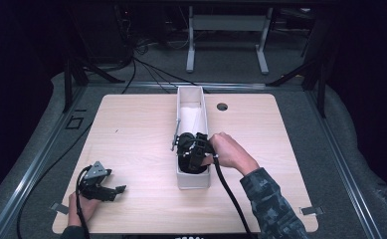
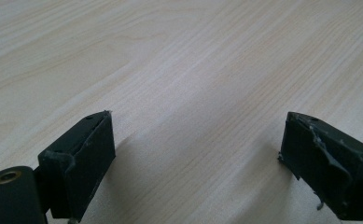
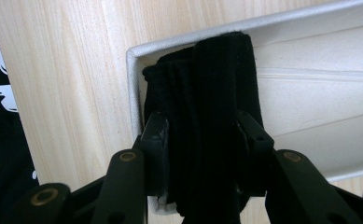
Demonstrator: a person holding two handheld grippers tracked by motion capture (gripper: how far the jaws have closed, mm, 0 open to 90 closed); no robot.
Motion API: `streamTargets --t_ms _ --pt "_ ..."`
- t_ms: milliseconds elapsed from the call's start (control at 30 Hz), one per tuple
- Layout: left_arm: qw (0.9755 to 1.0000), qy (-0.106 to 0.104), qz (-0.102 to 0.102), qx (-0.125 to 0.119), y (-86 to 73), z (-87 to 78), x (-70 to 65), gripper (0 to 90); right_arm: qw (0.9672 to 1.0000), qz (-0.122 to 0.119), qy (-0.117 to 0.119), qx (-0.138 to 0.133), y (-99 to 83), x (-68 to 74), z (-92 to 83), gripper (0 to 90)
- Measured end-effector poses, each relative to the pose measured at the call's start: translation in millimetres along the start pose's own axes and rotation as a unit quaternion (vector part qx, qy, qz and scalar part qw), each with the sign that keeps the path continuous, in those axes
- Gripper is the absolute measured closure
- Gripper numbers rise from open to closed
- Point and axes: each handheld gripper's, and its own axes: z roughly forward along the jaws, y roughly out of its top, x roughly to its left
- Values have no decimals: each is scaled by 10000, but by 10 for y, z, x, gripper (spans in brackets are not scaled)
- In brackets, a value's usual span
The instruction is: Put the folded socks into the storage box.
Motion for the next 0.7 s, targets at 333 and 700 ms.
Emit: streamTargets --t_ms 333,700 --pt "10000 1 2 0 0 0 0 98 9997 132 173 -53 -9 -38 70 608" --pt "10000 0 1 0 0 0 0 98 9989 366 249 -149 -32 -78 141 570"
